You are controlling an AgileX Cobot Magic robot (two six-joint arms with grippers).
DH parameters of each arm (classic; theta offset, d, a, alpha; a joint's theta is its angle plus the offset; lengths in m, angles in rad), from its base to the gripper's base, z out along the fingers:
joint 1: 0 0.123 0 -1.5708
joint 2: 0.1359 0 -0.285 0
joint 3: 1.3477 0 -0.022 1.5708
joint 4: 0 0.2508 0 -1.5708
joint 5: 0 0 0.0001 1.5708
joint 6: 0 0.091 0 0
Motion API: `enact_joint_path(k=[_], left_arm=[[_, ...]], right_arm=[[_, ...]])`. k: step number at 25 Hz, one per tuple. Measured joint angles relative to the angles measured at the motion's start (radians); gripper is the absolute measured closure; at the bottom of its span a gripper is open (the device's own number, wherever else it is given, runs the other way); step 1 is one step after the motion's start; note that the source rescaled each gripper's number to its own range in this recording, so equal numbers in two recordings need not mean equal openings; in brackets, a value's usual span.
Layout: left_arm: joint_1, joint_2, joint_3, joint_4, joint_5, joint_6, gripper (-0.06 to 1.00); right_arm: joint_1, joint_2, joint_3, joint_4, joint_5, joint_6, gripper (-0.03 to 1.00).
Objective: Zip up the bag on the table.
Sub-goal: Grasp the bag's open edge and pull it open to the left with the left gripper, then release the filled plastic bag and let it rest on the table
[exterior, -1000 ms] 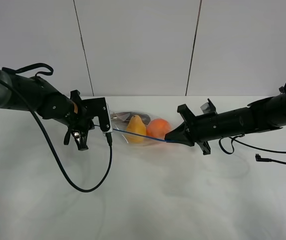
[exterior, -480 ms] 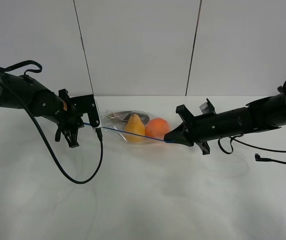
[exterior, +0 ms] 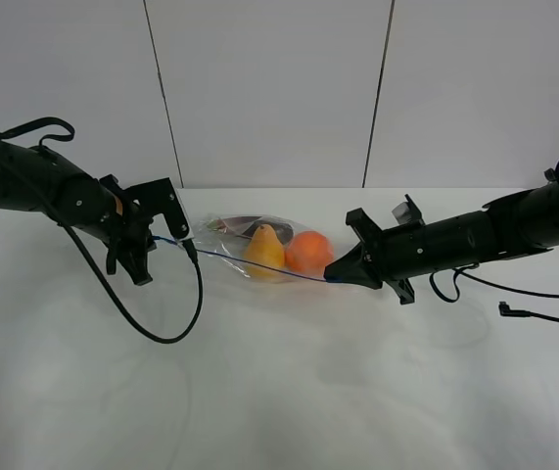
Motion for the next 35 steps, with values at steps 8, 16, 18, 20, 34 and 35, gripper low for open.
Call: enact_joint_path(k=[8, 16, 18, 20, 34, 35], left_arm=[[0.0, 0.0, -0.001, 0.001, 0.0, -0.156, 0.05], [0.111, 0.0, -0.072, 0.002, 0.08, -0.74, 0.01], [0.152, 0.0, -0.085, 0.003, 0.147, -0.816, 0.01], [0.191, 0.0, -0.086, 0.004, 0.219, -0.843, 0.01], [0.453, 0.0, -0.086, -0.185, 0.3, -0.922, 0.01], [0.457, 0.0, -0.086, -0.188, 0.307, -0.904, 0.01]], right_arm=[[0.0, 0.0, 0.0, -0.029, -0.005, 0.0, 0.97], [0.0, 0.0, 0.0, -0.03, -0.006, 0.0, 0.97], [0.0, 0.0, 0.0, -0.03, -0.008, 0.0, 0.97], [0.0, 0.0, 0.0, -0.033, -0.009, 0.0, 0.97], [0.0, 0.0, 0.0, -0.063, -0.011, -0.008, 0.97], [0.0, 0.0, 0.0, -0.064, -0.011, -0.008, 0.97]])
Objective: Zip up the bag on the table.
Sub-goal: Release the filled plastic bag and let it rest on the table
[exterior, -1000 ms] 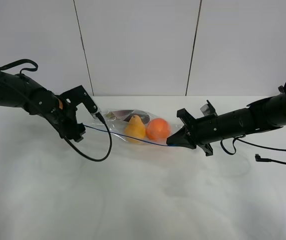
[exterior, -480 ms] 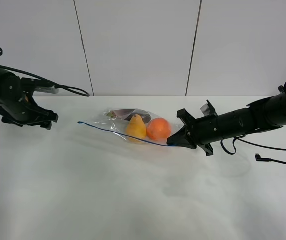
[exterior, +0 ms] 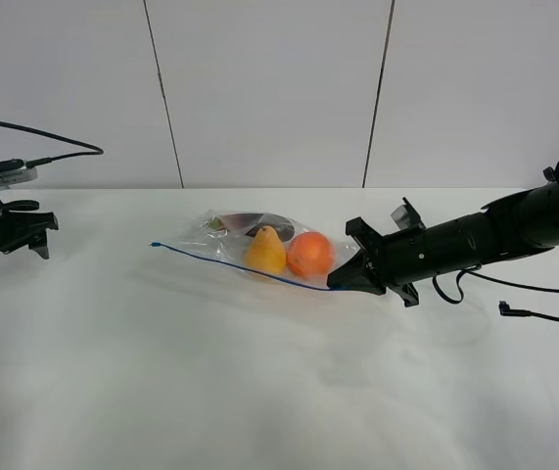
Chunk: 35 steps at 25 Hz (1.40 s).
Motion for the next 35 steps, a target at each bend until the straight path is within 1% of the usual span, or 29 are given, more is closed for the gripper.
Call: enact_joint_path(k=[5, 7, 9, 14, 16, 19, 21, 23, 29, 31, 33, 35], left_arm=[[0.0, 0.0, 0.0, -0.016, 0.035, 0.083, 0.01], [0.0, 0.0, 0.0, -0.035, 0.043, 0.124, 0.01], [0.0, 0.0, 0.0, -0.081, 0.049, 0.175, 0.01], [-0.007, -0.024, 0.0, -0.232, 0.061, 0.334, 0.01], [-0.018, -0.057, 0.0, -0.264, 0.061, 0.356, 0.01], [-0.04, -0.127, 0.0, -0.278, 0.067, 0.364, 0.01], [-0.063, -0.186, 0.0, -0.278, 0.069, 0.371, 0.01], [-0.104, -0.241, 0.0, -0.278, 0.07, 0.379, 0.01], [-0.277, -0.4, 0.0, -0.278, 0.074, 0.38, 0.01], [-0.323, -0.452, 0.0, -0.278, 0.089, 0.381, 0.01], [-0.34, -0.501, 0.0, -0.278, 0.098, 0.381, 0.01], [-0.341, -0.562, 0.006, -0.277, 0.102, 0.382, 0.01]], right_arm=[[0.0, 0.0, 0.0, -0.003, -0.002, 0.0, 0.97], [0.0, 0.0, 0.0, -0.004, -0.005, 0.0, 0.97], [0.0, 0.0, 0.0, -0.011, -0.009, 0.0, 0.97], [0.0, 0.0, 0.0, -0.033, -0.013, 0.002, 0.97], [0.0, 0.0, 0.0, -0.039, -0.018, 0.005, 0.97], [0.0, 0.0, 0.0, -0.044, -0.021, 0.007, 0.97], [0.0, 0.0, 0.0, -0.048, -0.022, 0.012, 0.97], [0.0, 0.0, 0.0, -0.053, -0.023, 0.015, 0.97], [0.0, 0.0, 0.0, -0.07, -0.024, 0.02, 0.97], [0.0, 0.0, 0.0, -0.077, -0.024, 0.027, 0.97], [0.0, 0.0, 0.0, -0.081, -0.025, 0.031, 0.97], [0.0, 0.0, 0.0, -0.084, -0.025, 0.031, 0.97]])
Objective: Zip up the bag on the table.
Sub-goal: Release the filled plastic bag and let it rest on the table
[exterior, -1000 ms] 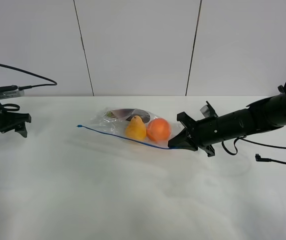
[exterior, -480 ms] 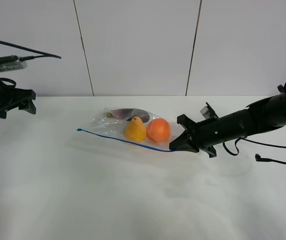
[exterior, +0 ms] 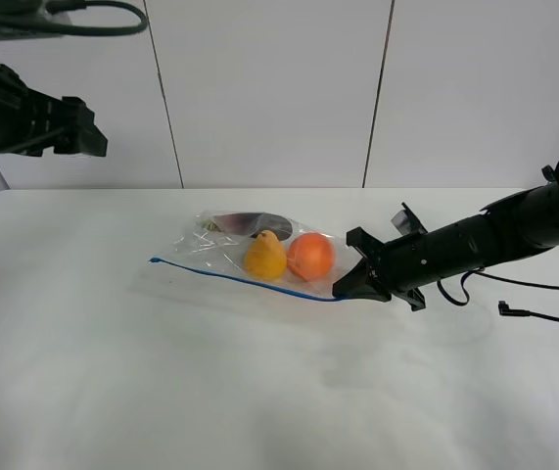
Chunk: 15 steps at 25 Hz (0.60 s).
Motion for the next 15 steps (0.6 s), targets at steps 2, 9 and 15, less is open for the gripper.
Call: enact_joint_path(k=[2, 9, 15], left_arm=[[0.0, -0.066, 0.022, 0.004, 0.001, 0.0, 0.01], [0.0, -0.363, 0.17, 0.006, 0.034, 0.003, 0.01], [0.0, -0.626, 0.244, 0.075, 0.128, 0.007, 0.01]], right_arm=[[0.0, 0.0, 0.0, 0.0, 0.002, 0.001, 0.97], [0.0, 0.0, 0.0, -0.004, 0.007, 0.003, 0.97], [0.0, 0.0, 0.0, -0.016, 0.006, 0.003, 0.97]])
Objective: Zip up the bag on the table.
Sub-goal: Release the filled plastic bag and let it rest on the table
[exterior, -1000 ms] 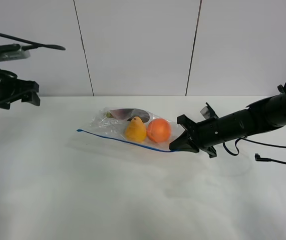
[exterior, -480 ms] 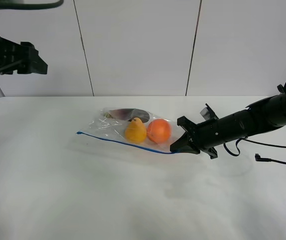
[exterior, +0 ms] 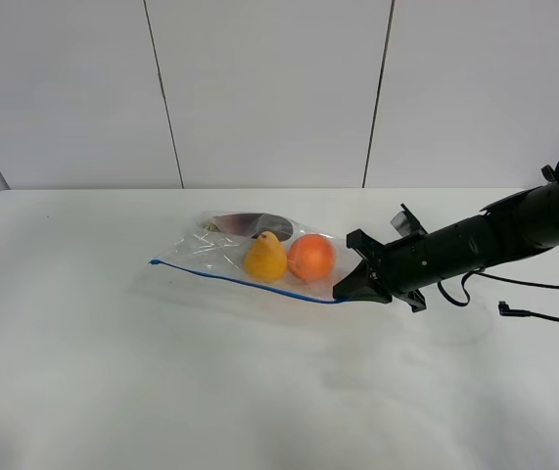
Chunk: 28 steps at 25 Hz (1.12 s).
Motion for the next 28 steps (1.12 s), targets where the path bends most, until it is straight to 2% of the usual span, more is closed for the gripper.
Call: enact_joint_path(k=[3, 11, 17, 23, 28], left_arm=[[0.0, -0.101, 0.02, 0.028, 0.03, 0.0, 0.01], [0.0, -0.331, 0.032, 0.028, 0.161, -0.022, 0.01], [0.0, -0.485, 0.035, 0.028, 0.216, -0.055, 0.01], [0.0, -0.644, 0.05, 0.011, 0.239, -0.026, 0.01], [0.0, -0.71, 0.132, -0.027, 0.27, 0.014, 0.01]], right_arm=[[0.0, 0.0, 0.0, 0.001, -0.005, 0.0, 0.97], [0.0, 0.0, 0.0, -0.001, -0.006, 0.0, 0.97], [0.0, 0.0, 0.0, -0.003, -0.006, 0.0, 0.97], [0.0, 0.0, 0.0, -0.004, -0.009, -0.001, 0.97], [0.0, 0.0, 0.0, -0.007, -0.014, -0.012, 0.97]])
